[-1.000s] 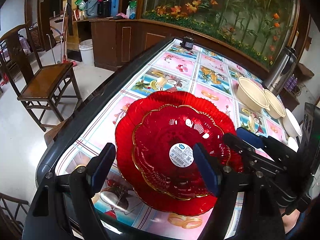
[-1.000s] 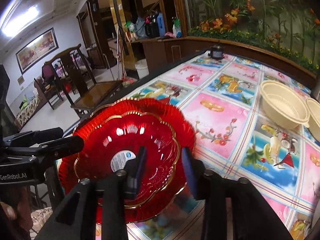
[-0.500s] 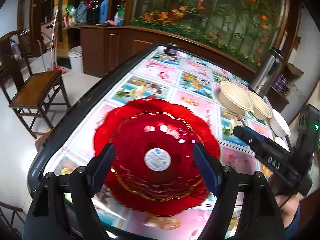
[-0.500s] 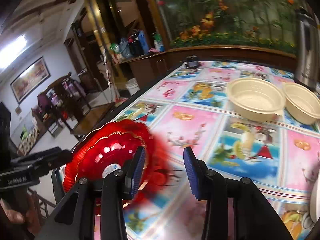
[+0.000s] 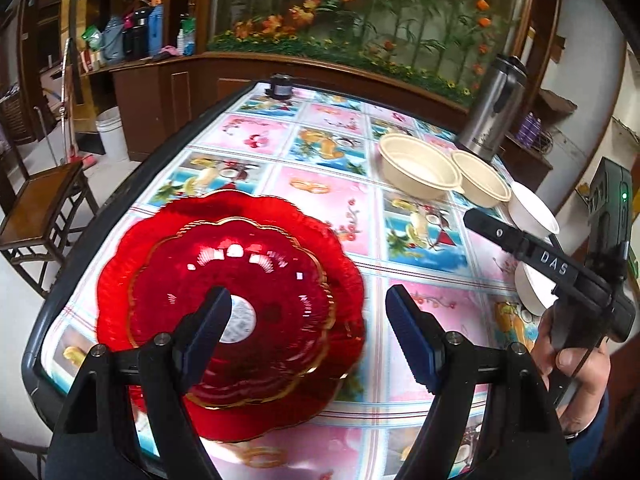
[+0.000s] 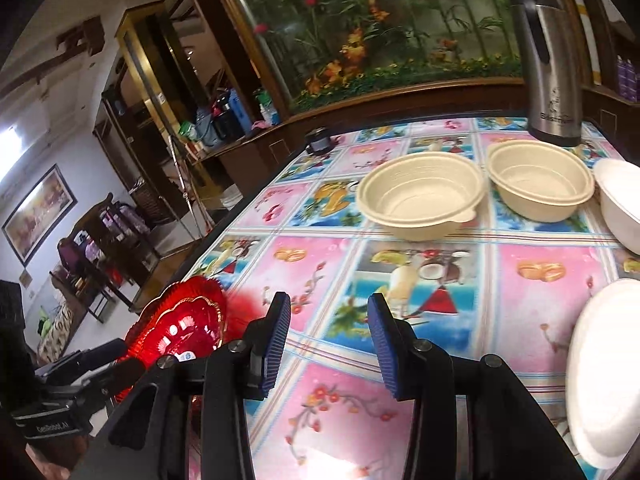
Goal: Organize plates and bowls
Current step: 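Withdraw the left tool and move the right tool toward the white bowls, then grasp the white disposable plate's rim with the right tool and lift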
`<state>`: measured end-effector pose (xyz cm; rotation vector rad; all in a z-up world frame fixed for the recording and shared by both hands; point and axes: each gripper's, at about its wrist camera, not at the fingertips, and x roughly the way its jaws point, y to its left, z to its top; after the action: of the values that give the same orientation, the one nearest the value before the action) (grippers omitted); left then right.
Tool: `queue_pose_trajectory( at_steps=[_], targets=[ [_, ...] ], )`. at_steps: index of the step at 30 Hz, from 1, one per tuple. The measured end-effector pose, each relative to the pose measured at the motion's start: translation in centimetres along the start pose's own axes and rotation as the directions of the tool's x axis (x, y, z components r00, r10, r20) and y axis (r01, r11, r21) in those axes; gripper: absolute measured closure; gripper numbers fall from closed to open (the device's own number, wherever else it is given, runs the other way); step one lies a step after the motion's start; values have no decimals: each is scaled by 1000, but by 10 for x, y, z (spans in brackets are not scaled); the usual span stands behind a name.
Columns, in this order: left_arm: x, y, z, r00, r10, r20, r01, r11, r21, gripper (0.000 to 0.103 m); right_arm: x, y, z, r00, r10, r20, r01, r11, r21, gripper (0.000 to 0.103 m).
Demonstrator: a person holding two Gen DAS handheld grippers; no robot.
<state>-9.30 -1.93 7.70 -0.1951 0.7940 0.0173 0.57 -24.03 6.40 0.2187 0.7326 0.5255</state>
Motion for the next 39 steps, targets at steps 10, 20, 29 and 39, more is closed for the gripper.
queue_pose_trajectory(
  at_steps=[10,20,29,39],
  targets=[
    [12,-31,1,999,-38,-23,39,998,50,23,-22,-31,10,998,-27,54,25,998,49,61],
    [23,-58,1,994,-89,-64,95,990,100,23,-57,-77,21,978,-143,149,124,984,130,61],
    [39,-83,-8,979,-159,-129,174,978,116,23,-94,-156,26,899,-406,162,330,873,358,55],
    [38,-100,-16,968,-197,-154,220,964,151,23,-99,-205,-1,904,-427,15,361,782,508,36]
  ],
)
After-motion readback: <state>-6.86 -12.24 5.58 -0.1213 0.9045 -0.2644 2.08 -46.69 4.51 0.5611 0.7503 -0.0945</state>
